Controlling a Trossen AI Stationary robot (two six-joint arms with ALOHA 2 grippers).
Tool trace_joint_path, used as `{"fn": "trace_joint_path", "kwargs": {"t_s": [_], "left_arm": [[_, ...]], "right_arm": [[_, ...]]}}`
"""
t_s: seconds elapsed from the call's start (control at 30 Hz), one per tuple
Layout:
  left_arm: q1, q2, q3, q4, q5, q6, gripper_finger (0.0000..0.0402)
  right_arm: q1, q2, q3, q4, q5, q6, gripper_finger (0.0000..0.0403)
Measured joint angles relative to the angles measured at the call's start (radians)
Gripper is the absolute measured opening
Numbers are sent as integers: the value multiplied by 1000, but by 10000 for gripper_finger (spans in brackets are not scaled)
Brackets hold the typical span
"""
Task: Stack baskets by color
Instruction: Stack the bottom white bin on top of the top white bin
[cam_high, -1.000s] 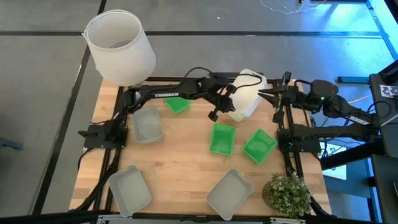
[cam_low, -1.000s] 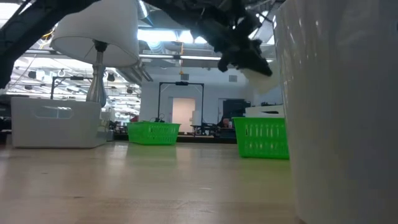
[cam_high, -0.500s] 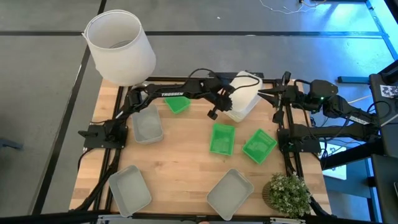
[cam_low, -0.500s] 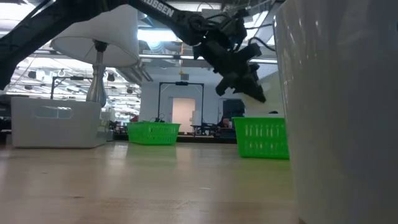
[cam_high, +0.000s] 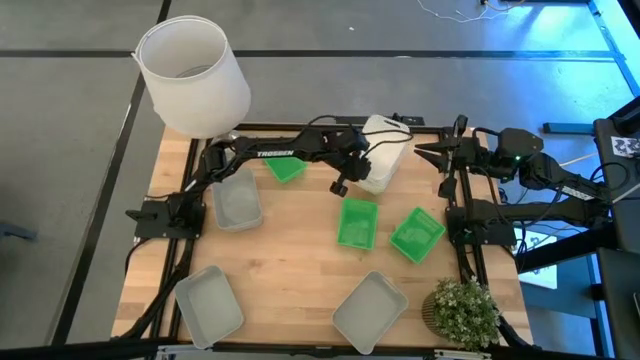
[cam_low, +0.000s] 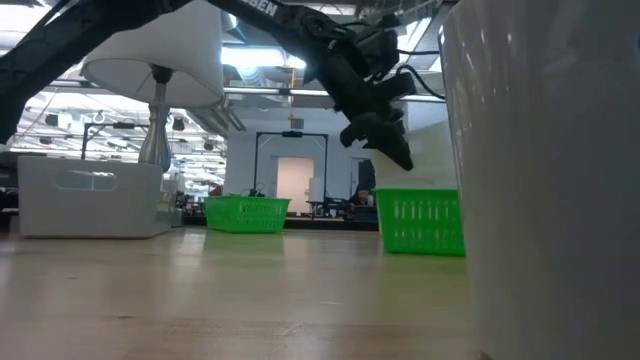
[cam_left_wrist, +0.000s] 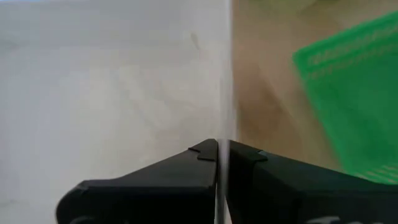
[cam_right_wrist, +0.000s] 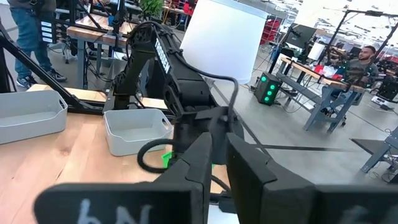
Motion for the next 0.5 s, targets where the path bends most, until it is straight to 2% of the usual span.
{"fn": "trace_joint_path", "kwargs": {"t_s": [0.2, 0.33, 0.4, 0.5], "left_arm": [[-39, 0, 0, 7, -150, 14, 1], [-69, 2, -2, 26, -293, 29, 10], [-74, 2, -2, 25, -293, 51, 12], [-74, 2, -2, 24, -229, 26, 9]], "right_arm": [[0, 0, 0, -9, 0, 5, 48], [0, 0, 0, -9, 0, 26, 48], [0, 0, 0, -9, 0, 27, 48], [0, 0, 0, -9, 0, 27, 48]]}}
